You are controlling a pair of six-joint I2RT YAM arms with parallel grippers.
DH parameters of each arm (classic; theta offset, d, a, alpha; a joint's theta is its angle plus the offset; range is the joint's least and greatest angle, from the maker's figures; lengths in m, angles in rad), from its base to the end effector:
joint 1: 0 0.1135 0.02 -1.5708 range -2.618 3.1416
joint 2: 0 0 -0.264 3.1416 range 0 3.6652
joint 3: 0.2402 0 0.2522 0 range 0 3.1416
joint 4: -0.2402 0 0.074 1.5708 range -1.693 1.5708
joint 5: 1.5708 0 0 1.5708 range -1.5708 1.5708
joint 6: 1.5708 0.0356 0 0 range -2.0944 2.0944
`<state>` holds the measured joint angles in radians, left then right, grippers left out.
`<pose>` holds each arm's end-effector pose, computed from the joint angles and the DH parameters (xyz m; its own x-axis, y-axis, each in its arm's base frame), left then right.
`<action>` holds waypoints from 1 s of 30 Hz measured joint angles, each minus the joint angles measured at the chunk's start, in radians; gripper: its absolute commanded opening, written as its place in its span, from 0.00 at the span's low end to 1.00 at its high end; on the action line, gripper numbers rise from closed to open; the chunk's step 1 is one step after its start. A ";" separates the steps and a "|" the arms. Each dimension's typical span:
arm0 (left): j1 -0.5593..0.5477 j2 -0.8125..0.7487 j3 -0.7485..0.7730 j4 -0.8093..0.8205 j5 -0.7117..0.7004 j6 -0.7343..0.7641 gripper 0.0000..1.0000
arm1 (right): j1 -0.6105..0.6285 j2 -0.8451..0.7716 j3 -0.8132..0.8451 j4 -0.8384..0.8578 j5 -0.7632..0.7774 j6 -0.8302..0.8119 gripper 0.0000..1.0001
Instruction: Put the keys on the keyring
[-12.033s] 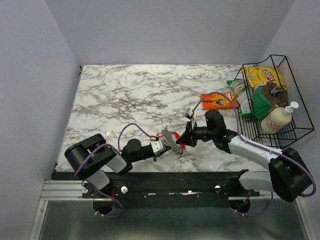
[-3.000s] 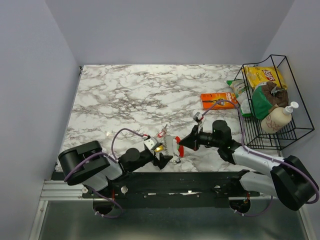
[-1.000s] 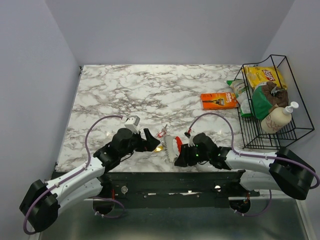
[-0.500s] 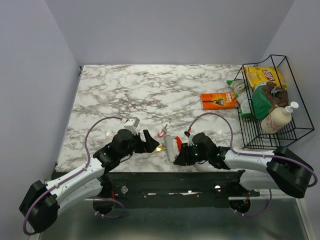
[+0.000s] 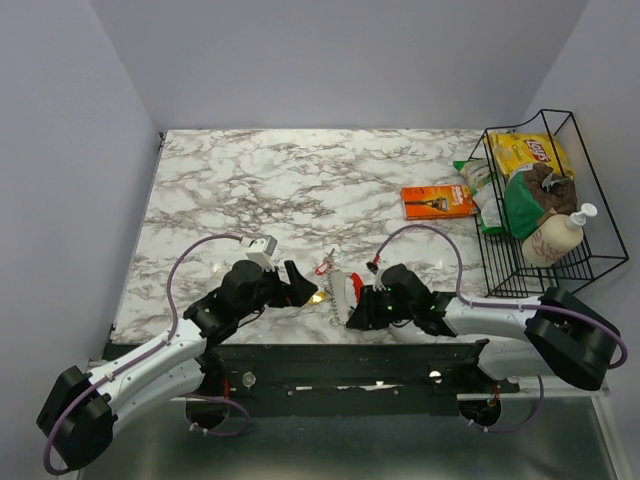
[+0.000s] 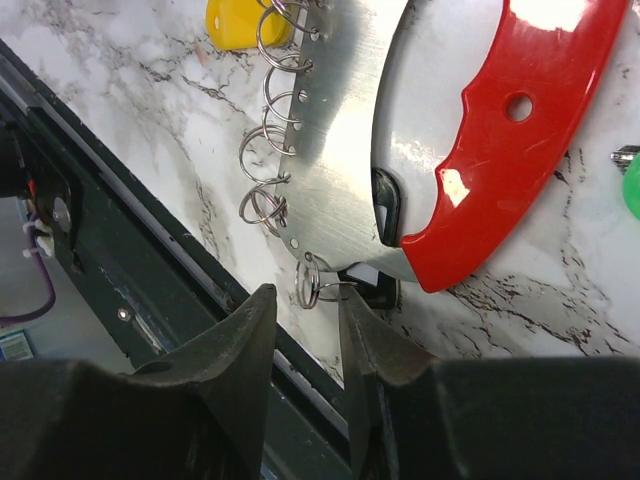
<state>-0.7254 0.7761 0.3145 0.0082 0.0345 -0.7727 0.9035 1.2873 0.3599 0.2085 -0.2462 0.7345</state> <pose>0.1310 -0.1178 0.1951 -0.7137 -0.2996 -0.6331 0.2626 0.7236 -0.6384 0.1311 0.1804 0.1355 -0.8891 -0.0782 -0.4509 -0.3765 0.6852 0.6235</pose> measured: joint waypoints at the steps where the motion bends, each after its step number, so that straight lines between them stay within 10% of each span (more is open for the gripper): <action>1: 0.000 -0.002 -0.001 0.000 0.000 0.000 0.99 | 0.000 0.008 0.002 0.002 0.000 0.000 0.35; 10: 0.000 -0.013 -0.003 -0.015 0.000 -0.002 0.99 | 0.000 0.077 0.018 0.048 -0.002 0.002 0.01; 30: 0.004 -0.066 -0.045 0.119 0.158 0.121 0.90 | 0.000 -0.109 0.060 -0.034 -0.028 -0.284 0.01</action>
<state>-0.7216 0.7101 0.2699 0.1272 0.1928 -0.6514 0.9035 1.1786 0.4198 0.1741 -0.2741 0.4507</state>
